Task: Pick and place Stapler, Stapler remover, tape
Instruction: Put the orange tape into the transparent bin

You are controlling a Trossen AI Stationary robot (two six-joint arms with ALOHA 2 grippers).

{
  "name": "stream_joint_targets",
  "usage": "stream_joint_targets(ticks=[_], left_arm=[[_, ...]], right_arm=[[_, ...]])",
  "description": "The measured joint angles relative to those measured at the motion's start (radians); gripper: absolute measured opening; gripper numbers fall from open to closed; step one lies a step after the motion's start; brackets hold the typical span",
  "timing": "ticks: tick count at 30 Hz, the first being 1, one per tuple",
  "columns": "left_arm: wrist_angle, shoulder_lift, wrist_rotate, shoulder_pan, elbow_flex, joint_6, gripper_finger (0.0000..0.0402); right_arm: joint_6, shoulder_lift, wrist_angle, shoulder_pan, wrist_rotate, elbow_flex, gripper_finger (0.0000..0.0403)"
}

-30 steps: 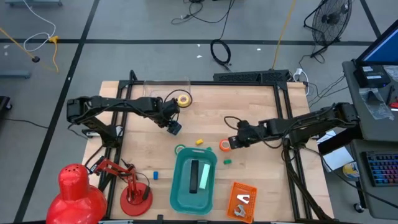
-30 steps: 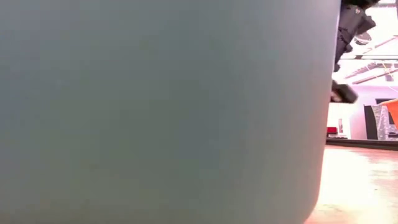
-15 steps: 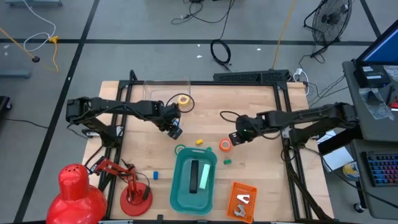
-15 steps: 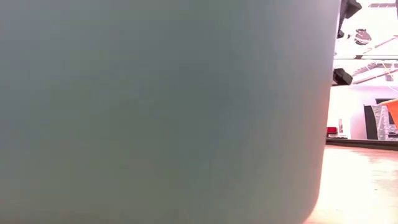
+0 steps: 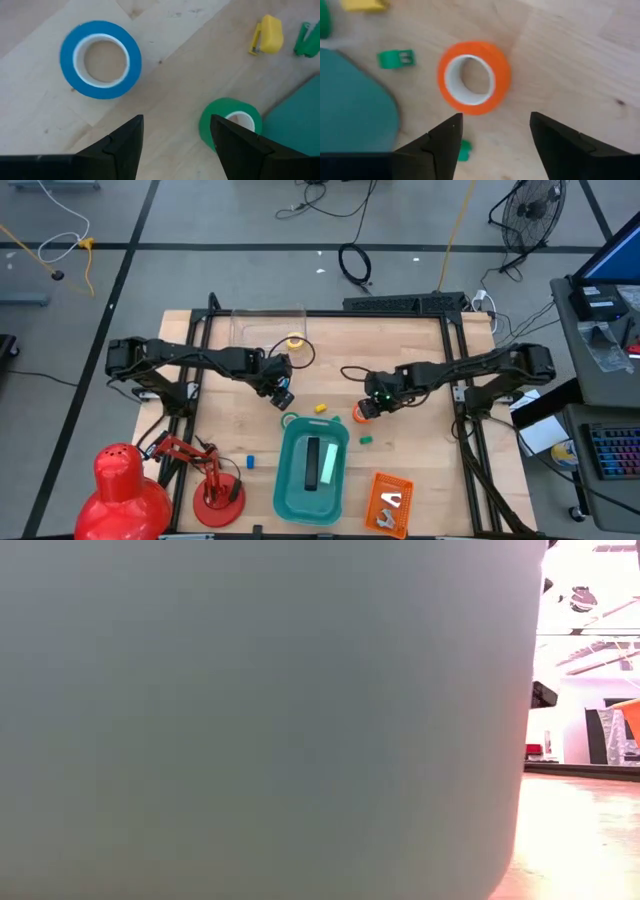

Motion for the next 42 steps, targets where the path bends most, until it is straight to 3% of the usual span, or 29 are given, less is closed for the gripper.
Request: stream_joint_targets(ticks=[7, 14, 21, 31, 36, 42], left_arm=[[0.001, 0.0, -0.001, -0.027, 0.0, -0.011, 0.023], [-0.001, 0.0, -0.001, -0.048, 0.0, -0.023, 0.023], [-0.001, 0.0, -0.001, -0.059, 0.0, -0.027, 0.023], [-0.001, 0.0, -0.001, -0.059, 0.0, -0.03, 0.023], [0.0, 0.0, 0.0, -0.059, 0.0, -0.029, 0.023], [-0.001, 0.0, 0.008, -0.059, 0.0, -0.029, 0.023]], right_arm=[[-0.003, 0.07, 0.087, -0.002, 0.064, 0.0, 0.0217], [-0.009, 0.082, 0.046, -0.002, 0.131, -0.001, 0.0179], [-0.024, 0.118, 0.069, 0.005, 0.103, 0.002, 0.0124], [-0.011, 0.118, 0.065, 0.007, 0.131, 0.0, 0.0077], [-0.011, 0.123, 0.075, 0.007, 0.132, 0.001, 0.0023], [0.002, 0.124, 0.079, 0.007, 0.131, 0.002, 0.0023]])
